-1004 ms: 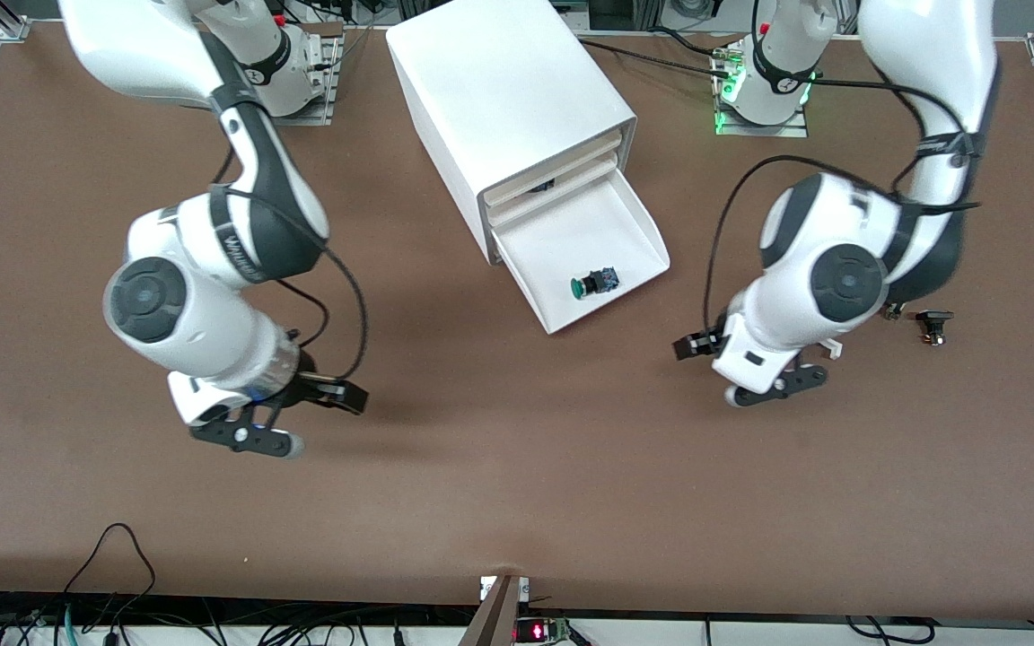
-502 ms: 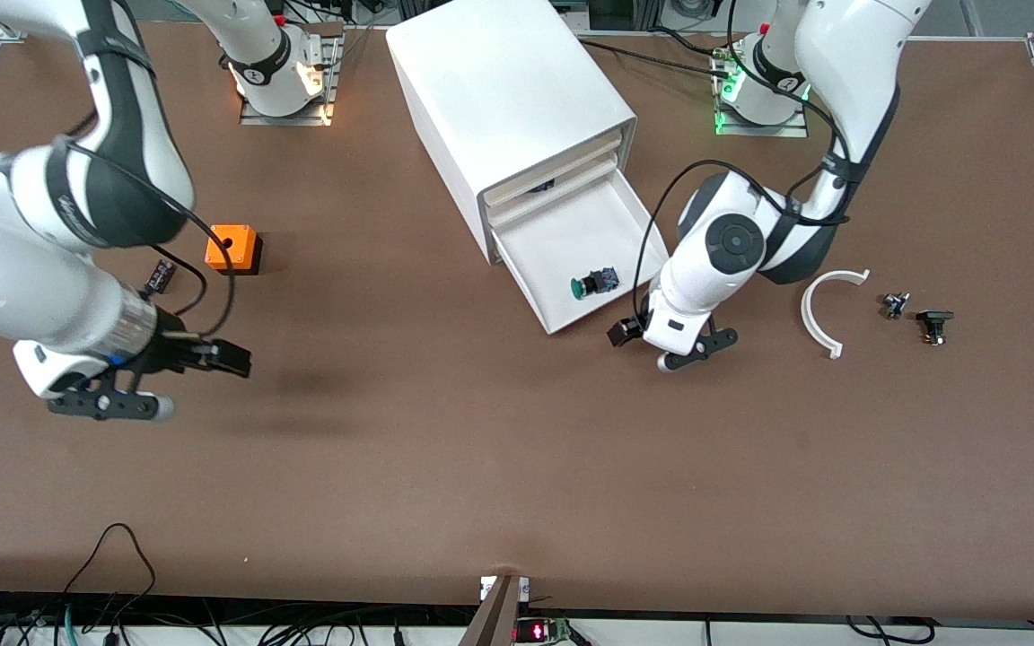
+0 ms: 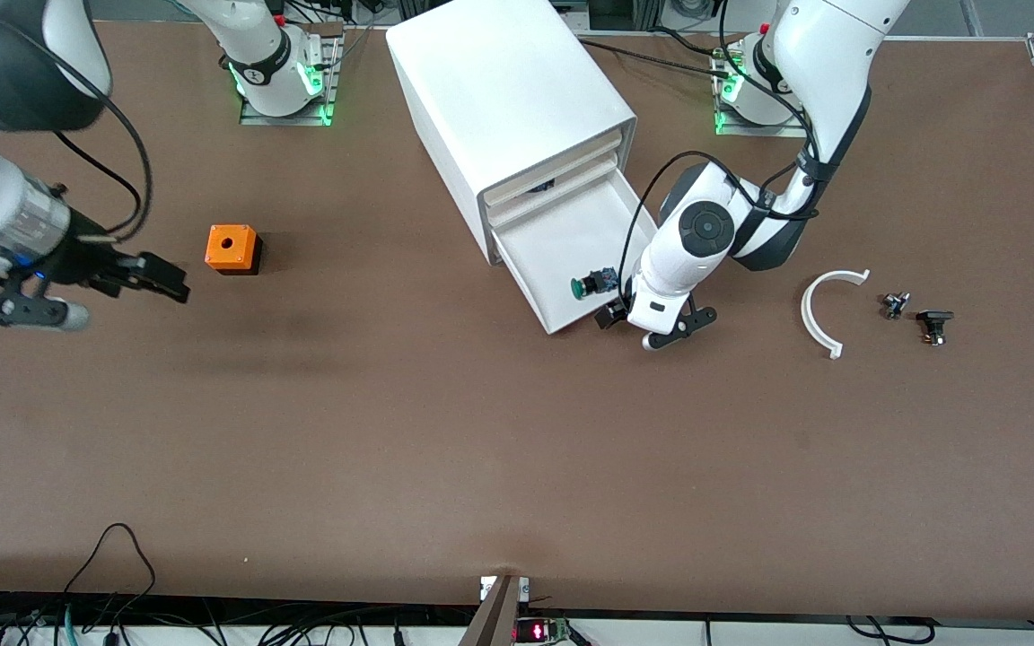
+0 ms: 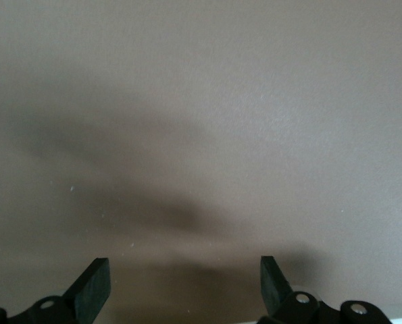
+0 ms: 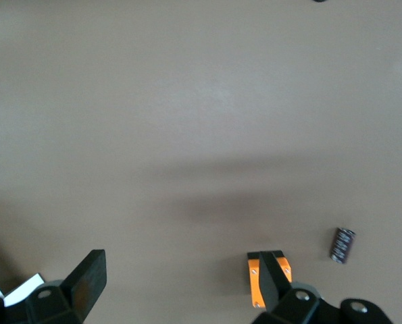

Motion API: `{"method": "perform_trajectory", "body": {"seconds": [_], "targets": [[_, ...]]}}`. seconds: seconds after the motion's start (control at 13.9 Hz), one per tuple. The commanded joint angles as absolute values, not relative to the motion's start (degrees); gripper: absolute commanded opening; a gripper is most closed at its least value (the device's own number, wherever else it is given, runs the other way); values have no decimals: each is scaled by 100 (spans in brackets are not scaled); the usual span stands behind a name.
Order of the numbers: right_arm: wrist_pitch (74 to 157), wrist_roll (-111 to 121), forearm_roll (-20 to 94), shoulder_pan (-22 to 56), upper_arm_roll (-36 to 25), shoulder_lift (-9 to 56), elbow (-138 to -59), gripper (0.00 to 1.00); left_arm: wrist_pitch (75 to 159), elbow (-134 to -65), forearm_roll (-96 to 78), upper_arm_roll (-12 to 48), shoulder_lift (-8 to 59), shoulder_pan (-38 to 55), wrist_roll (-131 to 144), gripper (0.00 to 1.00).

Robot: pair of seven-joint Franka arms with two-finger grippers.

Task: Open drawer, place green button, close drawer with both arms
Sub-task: 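Withdraw the right gripper while the left gripper moves to the drawer front, then push the drawer shut into the cabinet with the left gripper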

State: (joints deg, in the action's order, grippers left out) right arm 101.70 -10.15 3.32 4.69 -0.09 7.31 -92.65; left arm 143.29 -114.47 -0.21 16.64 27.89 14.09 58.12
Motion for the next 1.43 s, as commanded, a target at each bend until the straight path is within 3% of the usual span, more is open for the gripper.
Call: {"method": "perform_trajectory", "body": {"seconds": [0.0,0.72,1.36], "targets": [[10100,-809,325,290,79,-86,-9957,100,14274,-11637,9,1679,2584,1713,6405,98],[9001,-712,-176,272,299,-940,-10011,100,13272,-11628,-52,2381,2575,1846,6504,99],[8895,-344,-88,290,272,-835,-9738,100,12973,-11628,-79,2961,2584,1820,6715,99]]}}
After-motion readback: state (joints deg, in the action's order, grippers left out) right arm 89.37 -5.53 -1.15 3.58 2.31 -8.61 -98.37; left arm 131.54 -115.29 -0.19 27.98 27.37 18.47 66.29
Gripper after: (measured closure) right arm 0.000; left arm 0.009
